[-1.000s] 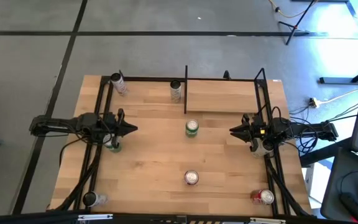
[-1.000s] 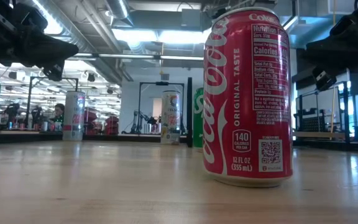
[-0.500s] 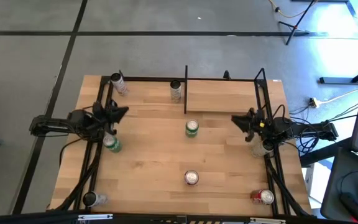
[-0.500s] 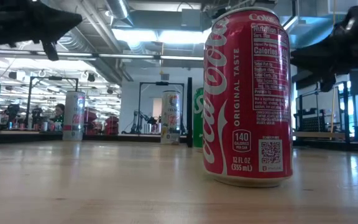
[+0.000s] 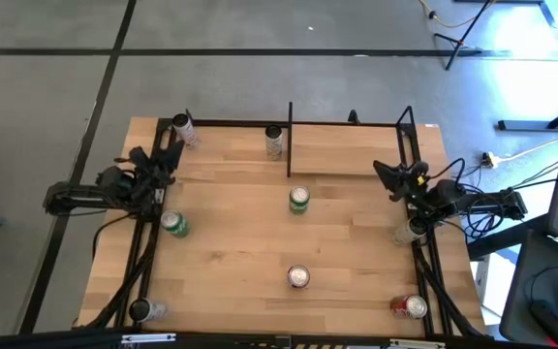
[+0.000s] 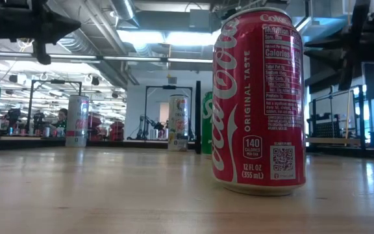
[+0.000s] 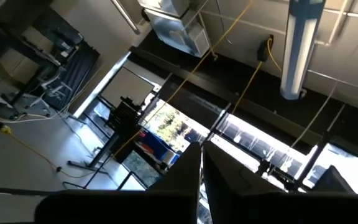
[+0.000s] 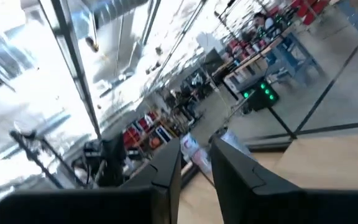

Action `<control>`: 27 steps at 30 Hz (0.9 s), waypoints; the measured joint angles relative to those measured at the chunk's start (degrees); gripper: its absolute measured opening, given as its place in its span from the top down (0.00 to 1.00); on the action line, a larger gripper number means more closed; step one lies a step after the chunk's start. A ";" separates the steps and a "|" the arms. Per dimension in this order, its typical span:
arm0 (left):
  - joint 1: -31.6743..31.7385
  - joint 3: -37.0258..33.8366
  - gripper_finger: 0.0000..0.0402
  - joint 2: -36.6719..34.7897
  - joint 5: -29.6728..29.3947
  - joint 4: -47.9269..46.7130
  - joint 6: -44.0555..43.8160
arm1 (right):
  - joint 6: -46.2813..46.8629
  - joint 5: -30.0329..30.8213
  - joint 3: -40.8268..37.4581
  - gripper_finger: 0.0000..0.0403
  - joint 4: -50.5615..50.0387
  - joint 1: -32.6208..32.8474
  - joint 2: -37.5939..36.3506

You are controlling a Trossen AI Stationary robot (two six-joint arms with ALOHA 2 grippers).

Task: Place canned beverage on shelf
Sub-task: Put the top white-yellow soda can on the shelf

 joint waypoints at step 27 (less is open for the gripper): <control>20.77 33.58 0.98 51.41 -1.56 4.09 6.68 | -10.79 15.59 0.00 0.81 2.69 0.01 0.43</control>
